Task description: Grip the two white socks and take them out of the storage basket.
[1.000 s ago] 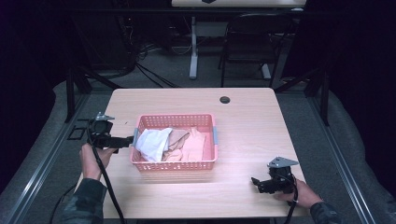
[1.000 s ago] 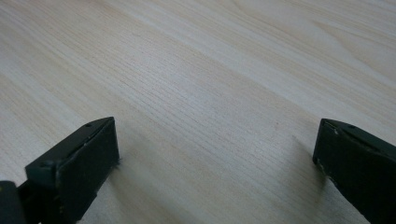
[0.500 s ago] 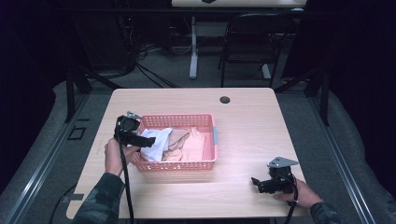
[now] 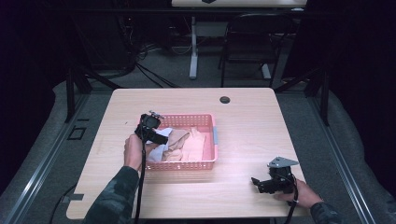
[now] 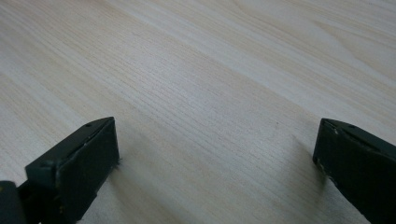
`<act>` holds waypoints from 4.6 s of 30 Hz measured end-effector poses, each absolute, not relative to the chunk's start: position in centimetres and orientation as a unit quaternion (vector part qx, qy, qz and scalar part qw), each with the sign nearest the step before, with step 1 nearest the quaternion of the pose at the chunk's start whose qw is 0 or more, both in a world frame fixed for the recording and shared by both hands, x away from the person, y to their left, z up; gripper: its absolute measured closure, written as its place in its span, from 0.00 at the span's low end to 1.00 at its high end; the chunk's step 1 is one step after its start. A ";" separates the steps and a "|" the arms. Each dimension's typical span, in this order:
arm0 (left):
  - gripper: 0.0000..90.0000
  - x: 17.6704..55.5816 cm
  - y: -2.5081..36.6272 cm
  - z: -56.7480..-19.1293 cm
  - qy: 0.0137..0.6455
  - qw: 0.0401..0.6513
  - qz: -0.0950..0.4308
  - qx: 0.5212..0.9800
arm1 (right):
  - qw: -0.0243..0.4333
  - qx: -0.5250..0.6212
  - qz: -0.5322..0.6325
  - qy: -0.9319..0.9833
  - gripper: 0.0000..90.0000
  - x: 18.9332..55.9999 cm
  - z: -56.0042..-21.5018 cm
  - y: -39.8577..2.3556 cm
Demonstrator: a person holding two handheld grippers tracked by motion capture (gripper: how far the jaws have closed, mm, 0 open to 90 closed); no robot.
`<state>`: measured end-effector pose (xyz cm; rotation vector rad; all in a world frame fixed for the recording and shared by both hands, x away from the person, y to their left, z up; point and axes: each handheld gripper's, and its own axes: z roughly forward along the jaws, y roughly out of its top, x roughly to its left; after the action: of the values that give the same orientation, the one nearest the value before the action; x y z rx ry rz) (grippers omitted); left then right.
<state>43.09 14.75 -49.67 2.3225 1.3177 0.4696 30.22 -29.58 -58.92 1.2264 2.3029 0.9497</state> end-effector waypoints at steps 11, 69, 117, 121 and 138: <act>0.39 44.8 14.1 -51.6 0.491 0.168 0.149 0.842 | 0.181 0.434 0.336 0.816 0.00 30.2 -58.9 -29.6; 0.92 41.5 16.9 -42.3 0.420 0.287 0.156 0.847 | 0.181 0.433 0.337 0.816 0.00 30.2 -58.9 -29.6; 0.92 39.6 23.4 -34.8 0.442 0.282 0.201 0.828 | 0.183 0.429 0.336 0.818 0.00 30.2 -58.9 -29.7; 0.92 39.5 24.8 -34.9 0.455 0.279 0.202 0.822 | 0.183 0.429 0.336 0.818 0.00 30.2 -58.9 -29.7; 0.92 39.5 28.9 -37.1 0.500 0.260 0.198 0.802 | 0.182 0.431 0.337 0.817 0.00 30.2 -58.9 -29.6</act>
<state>39.50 28.94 -37.15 2.1718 1.3556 0.5352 30.21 -29.64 -58.94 1.2154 2.3070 0.9503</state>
